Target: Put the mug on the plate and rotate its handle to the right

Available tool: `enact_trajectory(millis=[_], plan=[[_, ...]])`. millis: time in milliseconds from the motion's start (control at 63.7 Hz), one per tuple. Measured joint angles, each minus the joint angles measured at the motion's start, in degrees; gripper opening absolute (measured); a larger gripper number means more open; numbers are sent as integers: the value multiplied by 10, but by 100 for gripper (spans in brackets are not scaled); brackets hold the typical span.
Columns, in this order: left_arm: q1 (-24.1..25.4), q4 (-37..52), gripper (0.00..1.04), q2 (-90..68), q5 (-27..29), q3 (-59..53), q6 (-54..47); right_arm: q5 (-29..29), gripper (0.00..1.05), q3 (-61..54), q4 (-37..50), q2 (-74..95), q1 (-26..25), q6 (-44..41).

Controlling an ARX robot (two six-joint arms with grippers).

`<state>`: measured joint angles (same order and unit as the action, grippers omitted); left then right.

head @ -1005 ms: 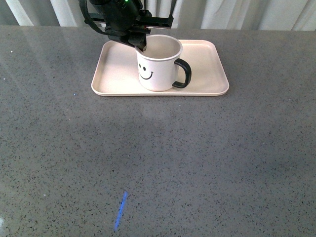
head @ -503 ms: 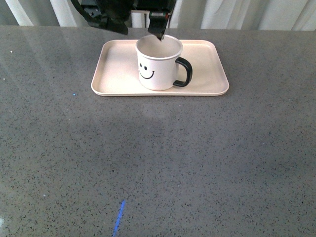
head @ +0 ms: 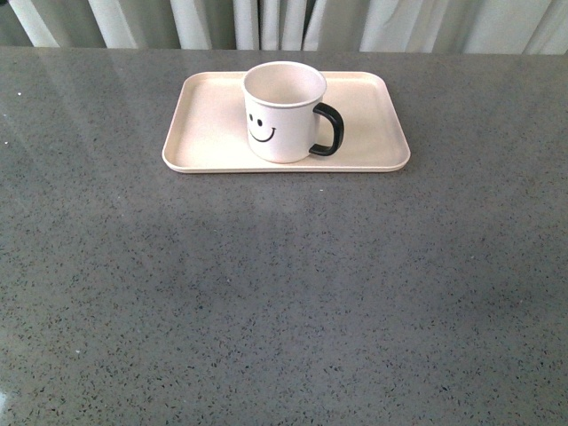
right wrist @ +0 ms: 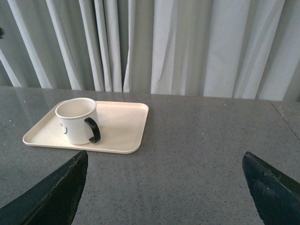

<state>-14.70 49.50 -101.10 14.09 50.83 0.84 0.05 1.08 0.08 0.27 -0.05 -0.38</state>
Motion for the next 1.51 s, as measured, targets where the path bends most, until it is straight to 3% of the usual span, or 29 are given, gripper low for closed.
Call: enact_trajectory(millis=[283,801,895,1508], plan=[[50,81,1,142,-47,-218,-1,0,96,0,0,0,0,0],[104,61,1,356,-101,-414,-3,0,96,0,0,0,0,0],[135,84,1,367,-137,-445,-4,0,96,0,0,0,0,0],[144,-161,1,669,-141,-501,-4,0,96,0,0,0,0,0]])
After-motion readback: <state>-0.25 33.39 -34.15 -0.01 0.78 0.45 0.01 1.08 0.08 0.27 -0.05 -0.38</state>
